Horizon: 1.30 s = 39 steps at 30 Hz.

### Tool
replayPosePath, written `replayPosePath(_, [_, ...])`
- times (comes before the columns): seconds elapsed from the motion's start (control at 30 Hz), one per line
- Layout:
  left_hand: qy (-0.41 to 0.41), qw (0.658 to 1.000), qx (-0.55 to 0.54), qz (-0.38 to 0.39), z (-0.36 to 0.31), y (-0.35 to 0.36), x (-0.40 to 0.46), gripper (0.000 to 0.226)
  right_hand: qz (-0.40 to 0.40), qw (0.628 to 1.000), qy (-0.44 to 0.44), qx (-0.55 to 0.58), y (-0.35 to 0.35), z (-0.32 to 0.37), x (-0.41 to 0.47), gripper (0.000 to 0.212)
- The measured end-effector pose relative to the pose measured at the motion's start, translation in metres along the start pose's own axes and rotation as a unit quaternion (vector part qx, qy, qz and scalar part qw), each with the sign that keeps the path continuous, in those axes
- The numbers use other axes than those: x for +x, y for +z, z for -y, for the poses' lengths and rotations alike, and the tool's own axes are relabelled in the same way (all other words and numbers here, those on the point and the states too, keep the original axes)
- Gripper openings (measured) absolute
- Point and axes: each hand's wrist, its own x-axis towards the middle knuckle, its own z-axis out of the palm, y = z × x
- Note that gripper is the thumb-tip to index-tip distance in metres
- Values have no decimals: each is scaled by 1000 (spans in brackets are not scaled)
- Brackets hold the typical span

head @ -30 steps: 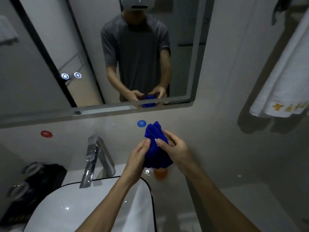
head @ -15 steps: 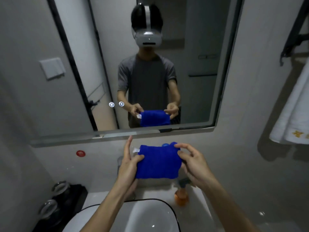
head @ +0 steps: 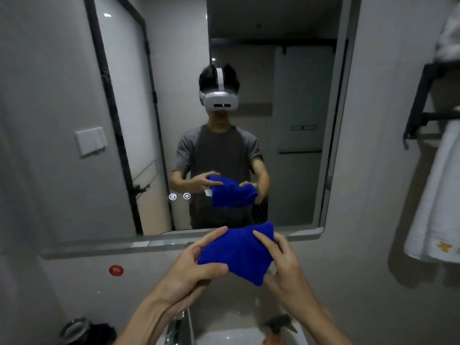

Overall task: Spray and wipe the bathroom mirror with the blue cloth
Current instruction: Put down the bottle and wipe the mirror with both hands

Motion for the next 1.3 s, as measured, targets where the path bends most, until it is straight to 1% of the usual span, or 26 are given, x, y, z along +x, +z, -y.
replayPosePath(0.07, [12, 997, 69, 15, -4, 1, -2, 85, -61, 998, -24, 18, -6, 1, 7, 79])
replayPosePath(0.13, [21, 989, 144, 10, -10, 0, -4, 83, -67, 995, -41, 60, -23, 6, 17, 51])
replayPosePath(0.2, [33, 969, 243, -16, -19, 1, -4, 80, -20, 996, -34, 79, -44, 11, 30, 26])
replayPosePath(0.23, [46, 948, 313, -25, -23, 5, -4, 78, 23, 995, -28, 93, -54, 13, 38, 23])
replayPosePath(0.3, [76, 897, 434, -30, -32, 10, -1, 73, 104, 985, -19, 137, -72, 17, 53, 21])
replayPosePath(0.33, [92, 875, 474, -24, -36, 12, 2, 73, 125, 980, -16, 153, -80, 21, 59, 20])
replayPosePath(0.4, [106, 848, 520, -7, -43, 13, 8, 78, 134, 978, -21, 158, -95, 28, 71, 23])
replayPosePath(0.43, [97, 843, 528, 6, -48, 14, 10, 82, 136, 977, -26, 164, -103, 32, 76, 27])
replayPosePath(0.5, [63, 855, 514, 41, -59, 15, 14, 86, 151, 970, -32, 187, -117, 37, 85, 35])
replayPosePath(0.53, [55, 862, 501, 52, -64, 17, 16, 81, 163, 966, -35, 195, -124, 39, 89, 37])
replayPosePath(0.57, [60, 866, 494, 48, -70, 21, 18, 71, 178, 964, -36, 196, -131, 41, 92, 38])
replayPosePath(0.63, [89, 871, 484, 3, -82, 29, 24, 47, 212, 957, -28, 195, -143, 42, 99, 39])
replayPosePath(0.67, [100, 871, 480, -21, -88, 34, 27, 40, 228, 951, -15, 209, -148, 42, 103, 39])
replayPosePath(0.73, [129, 855, 500, -40, -101, 42, 34, 37, 259, 924, 26, 280, -157, 40, 111, 41])
replayPosePath(0.8, [166, 827, 536, -43, -113, 49, 43, 43, 274, 878, 70, 386, -166, 40, 119, 40])
replayPosePath(0.83, [183, 813, 550, -47, -119, 53, 47, 45, 266, 869, 78, 410, -169, 41, 123, 39])
replayPosePath(0.87, [200, 799, 564, -56, -125, 56, 54, 47, 241, 880, 79, 401, -171, 43, 127, 39])
replayPosePath(0.9, [220, 783, 579, -66, -129, 60, 61, 48, 201, 906, 75, 364, -172, 44, 133, 36])
replayPosePath(0.97, [265, 736, 616, -91, -137, 68, 77, 48, 108, 959, 49, 258, -172, 47, 147, 20])
replayPosePath(1.03, [310, 689, 645, -115, -144, 75, 94, 46, 39, 985, 9, 169, -173, 47, 164, 17])
replayPosePath(1.07, [331, 673, 649, -129, -147, 78, 103, 45, 11, 990, -7, 139, -174, 45, 172, 18])
replayPosePath(1.17, [384, 639, 650, -144, -156, 84, 131, 42, -80, 994, -47, 50, -175, 38, 196, 20])
replayPosePath(1.2, [394, 619, 662, -150, -156, 84, 140, 42, -111, 992, -59, 7, -173, 34, 202, 20])
replayPosePath(1.23, [404, 590, 681, -159, -155, 83, 148, 41, -137, 988, -73, -28, -169, 31, 207, 20])
replayPosePath(1.27, [407, 548, 709, -175, -153, 82, 154, 42, -157, 983, -83, -54, -165, 29, 210, 19])
replayPosePath(1.3, [411, 496, 738, -201, -151, 82, 159, 43, -174, 977, -92, -78, -160, 27, 212, 19])
